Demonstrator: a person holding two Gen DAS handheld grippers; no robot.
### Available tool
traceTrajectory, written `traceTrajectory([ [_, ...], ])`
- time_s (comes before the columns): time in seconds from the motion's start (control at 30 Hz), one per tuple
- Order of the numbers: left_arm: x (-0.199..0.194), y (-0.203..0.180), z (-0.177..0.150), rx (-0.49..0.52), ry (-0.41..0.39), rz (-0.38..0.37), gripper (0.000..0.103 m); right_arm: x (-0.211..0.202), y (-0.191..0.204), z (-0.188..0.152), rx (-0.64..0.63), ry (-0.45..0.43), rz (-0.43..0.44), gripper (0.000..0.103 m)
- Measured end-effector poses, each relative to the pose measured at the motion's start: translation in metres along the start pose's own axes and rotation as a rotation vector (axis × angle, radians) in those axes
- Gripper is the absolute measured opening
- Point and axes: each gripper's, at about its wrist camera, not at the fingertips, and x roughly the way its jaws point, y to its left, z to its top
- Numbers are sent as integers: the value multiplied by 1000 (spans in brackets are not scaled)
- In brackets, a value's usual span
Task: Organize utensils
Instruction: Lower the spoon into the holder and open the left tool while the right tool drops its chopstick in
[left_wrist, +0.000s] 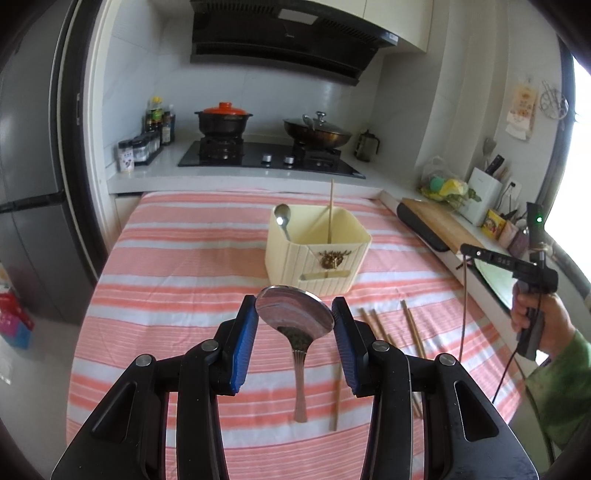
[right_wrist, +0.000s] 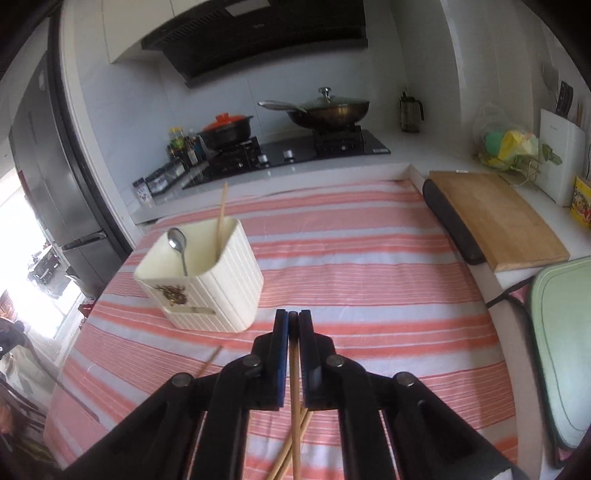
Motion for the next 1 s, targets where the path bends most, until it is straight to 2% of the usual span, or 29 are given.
traceTrajectory([
  [0.17,1,-3,16,-12,-6,-32,41,-55,26,19,-44,-150,10,6],
  [0.33,5,-3,45,-22,-17,-48,41,-76,51,52,-60,-293,31,5],
  [0.5,12,2,99,-41,-64,-49,41,-68,73,107,-47,-376,80,5],
  [0.7,30,-1,169,-63,-171,-48,41,-28,99,162,-62,-438,111,5],
  [0.77,48,-3,184,-64,-189,-40,41,-6,108,171,-82,-428,108,5],
  [0.83,74,-4,192,-60,-179,-23,41,21,114,175,-95,-374,102,5],
  [1.0,163,-3,189,-79,-49,-9,41,101,113,162,-115,-164,78,5],
])
